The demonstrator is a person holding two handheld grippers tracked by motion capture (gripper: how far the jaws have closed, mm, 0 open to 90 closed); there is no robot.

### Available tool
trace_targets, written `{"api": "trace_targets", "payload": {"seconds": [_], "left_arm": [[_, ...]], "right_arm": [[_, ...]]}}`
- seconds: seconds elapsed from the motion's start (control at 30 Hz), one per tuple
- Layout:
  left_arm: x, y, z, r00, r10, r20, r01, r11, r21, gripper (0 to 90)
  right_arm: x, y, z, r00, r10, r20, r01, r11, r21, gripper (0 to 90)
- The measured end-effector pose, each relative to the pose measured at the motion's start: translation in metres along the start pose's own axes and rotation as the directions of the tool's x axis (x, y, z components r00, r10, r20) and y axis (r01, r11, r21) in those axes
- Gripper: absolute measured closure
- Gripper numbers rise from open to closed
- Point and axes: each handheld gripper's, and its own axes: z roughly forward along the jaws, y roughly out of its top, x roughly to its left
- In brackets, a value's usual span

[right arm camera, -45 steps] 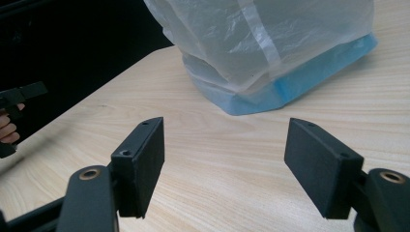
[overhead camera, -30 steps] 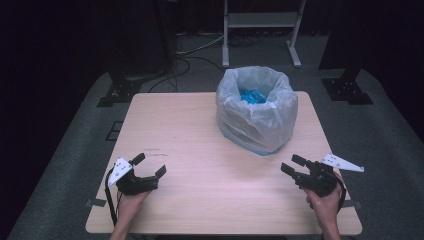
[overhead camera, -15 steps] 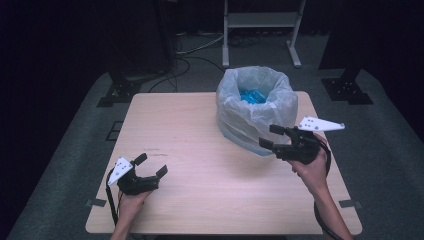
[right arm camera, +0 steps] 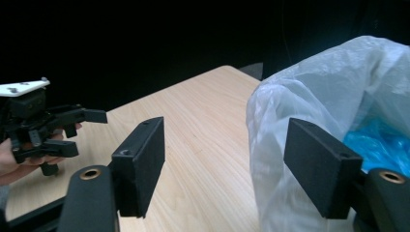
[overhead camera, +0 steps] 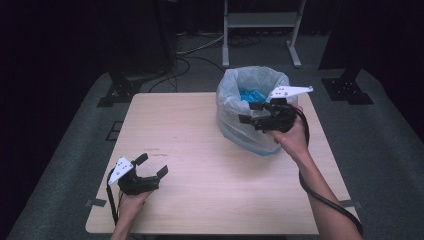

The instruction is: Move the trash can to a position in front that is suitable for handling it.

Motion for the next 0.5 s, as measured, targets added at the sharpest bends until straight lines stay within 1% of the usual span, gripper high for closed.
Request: {"api": "trace_targets", "payload": {"seconds": [0.03,0.1,0.13,0.17,0.27,0.33,0.43,0.5], "left_arm": [[0.000,0.000,0.000,1.0000,0.000,0.000,0.000,1.0000,0.000,0.0],[0.001,0.000,-0.001,1.0000,-0.001,-0.001,0.001,1.0000,0.001,0.0],[0.002,0.000,-0.001,1.0000,-0.001,-0.002,0.001,1.0000,0.001,0.0],[0.002,0.000,-0.001,1.0000,-0.003,-0.003,0.003,1.0000,0.000,0.0],[0.003,0.000,-0.001,1.0000,-0.007,-0.005,0.007,1.0000,-0.002,0.0],[0.004,0.000,-0.001,1.0000,-0.005,-0.006,0.005,1.0000,-0.002,0.0],[0.003,0.000,-0.001,1.0000,-0.007,-0.005,0.007,1.0000,-0.004,0.0],[0.004,0.000,-0.001,0.9999,-0.009,-0.007,0.009,1.0000,-0.004,0.0]], "right_arm": [[0.000,0.000,0.000,1.0000,0.000,0.000,0.000,1.000,0.000,30.6],[-0.003,0.005,0.011,1.0000,-0.006,0.000,0.006,1.000,0.029,31.2],[-0.006,0.007,0.019,0.9999,-0.010,0.002,0.010,0.999,0.044,31.9],[-0.006,0.007,0.019,0.9999,-0.010,0.002,0.010,0.999,0.044,31.9],[-0.009,0.009,0.029,0.9998,-0.014,0.013,0.013,0.997,0.072,31.9],[-0.012,0.010,0.037,0.9993,-0.022,0.029,0.019,0.995,0.101,32.3],[-0.016,0.009,0.044,0.9988,-0.024,0.043,0.018,0.993,0.120,36.9],[-0.018,0.008,0.048,0.9979,-0.026,0.059,0.017,0.990,0.137,43.1]]}}
